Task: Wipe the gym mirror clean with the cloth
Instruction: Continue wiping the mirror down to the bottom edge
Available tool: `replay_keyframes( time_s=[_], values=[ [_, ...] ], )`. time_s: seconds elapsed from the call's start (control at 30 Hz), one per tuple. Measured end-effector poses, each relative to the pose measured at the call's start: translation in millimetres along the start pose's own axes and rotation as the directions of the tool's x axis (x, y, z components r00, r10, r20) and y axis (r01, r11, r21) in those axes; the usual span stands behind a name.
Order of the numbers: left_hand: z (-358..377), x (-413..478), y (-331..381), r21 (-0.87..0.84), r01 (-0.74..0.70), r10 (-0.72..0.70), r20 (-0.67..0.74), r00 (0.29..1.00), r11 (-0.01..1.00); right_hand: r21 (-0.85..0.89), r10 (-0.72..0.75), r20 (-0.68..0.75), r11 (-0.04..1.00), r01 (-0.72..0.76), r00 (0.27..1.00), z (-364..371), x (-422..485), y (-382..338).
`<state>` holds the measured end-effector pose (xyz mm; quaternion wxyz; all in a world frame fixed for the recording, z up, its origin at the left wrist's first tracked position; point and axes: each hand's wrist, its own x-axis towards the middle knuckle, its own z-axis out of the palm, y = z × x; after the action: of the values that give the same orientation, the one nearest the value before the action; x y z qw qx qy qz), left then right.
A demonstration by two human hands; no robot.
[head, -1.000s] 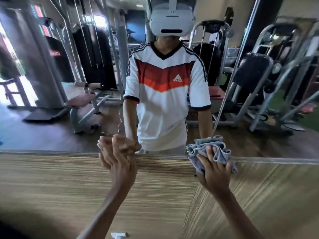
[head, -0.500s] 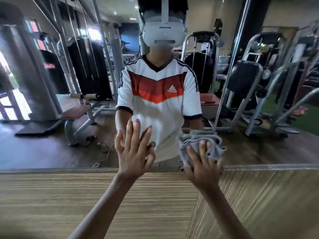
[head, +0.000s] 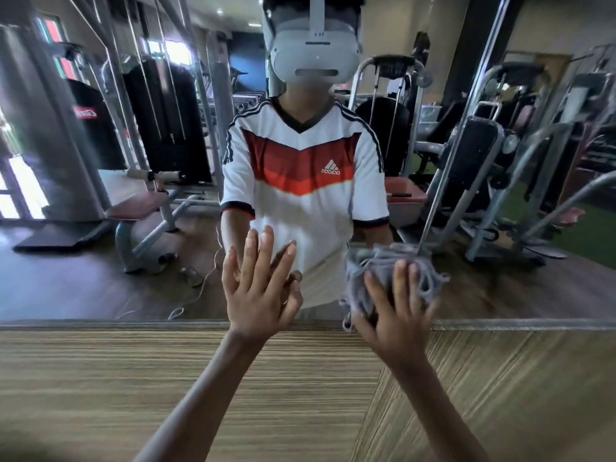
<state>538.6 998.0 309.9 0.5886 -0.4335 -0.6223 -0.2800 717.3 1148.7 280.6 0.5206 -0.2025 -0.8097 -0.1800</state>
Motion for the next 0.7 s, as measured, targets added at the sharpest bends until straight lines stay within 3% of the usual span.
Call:
replay_keyframes(
  time_s=[0.17, 0.23, 0.33, 0.37, 0.47, 0.53, 0.6, 0.63, 0.7],
  values=[
    [0, -2, 1, 0.0, 0.004, -0.004, -0.005, 1.0, 1.0, 0.05, 0.214, -0.121, 0.977, -0.209, 0.969, -2, 52, -26],
    [0, 0, 1, -0.009, 0.002, -0.002, -0.004, 1.0, 1.0, 0.053, 0.133, -0.09, 0.99, -0.129, 0.987, 8, 36, -42],
    [-1, 1, 2, -0.017, 0.013, -0.013, 0.002, 1.0, 1.0, -0.009, -0.132, 0.015, 0.991, 0.133, 0.991, 16, -8, -28],
    [-1, 1, 3, -0.02, 0.021, -0.021, 0.002, 1.0, 1.0, 0.0, -0.146, 0.022, 0.989, 0.146, 0.989, 14, -11, -18],
    [1, 1, 3, -0.009, 0.031, -0.031, -0.003, 1.0, 0.999, 0.049, 0.075, -0.068, 0.996, -0.072, 0.995, -3, 25, -1],
    [1, 2, 3, -0.013, 0.026, -0.026, -0.001, 1.0, 1.0, 0.085, 0.269, -0.195, 0.963, -0.257, 0.943, -11, 69, -8],
    [0, 1, 2, -0.017, 0.021, -0.02, 0.002, 1.0, 1.0, 0.157, 0.367, -0.244, 0.928, -0.337, 0.898, -9, 93, -30],
    [1, 0, 0, -0.012, 0.016, -0.016, 0.0, 1.0, 1.0, 0.163, 0.336, -0.236, 0.939, -0.304, 0.912, -6, 91, -42],
    [0, -1, -1, -0.015, 0.012, -0.012, 0.004, 1.0, 1.0, 0.092, 0.098, -0.134, 0.992, -0.086, 0.986, 5, 57, -52]
  ],
)
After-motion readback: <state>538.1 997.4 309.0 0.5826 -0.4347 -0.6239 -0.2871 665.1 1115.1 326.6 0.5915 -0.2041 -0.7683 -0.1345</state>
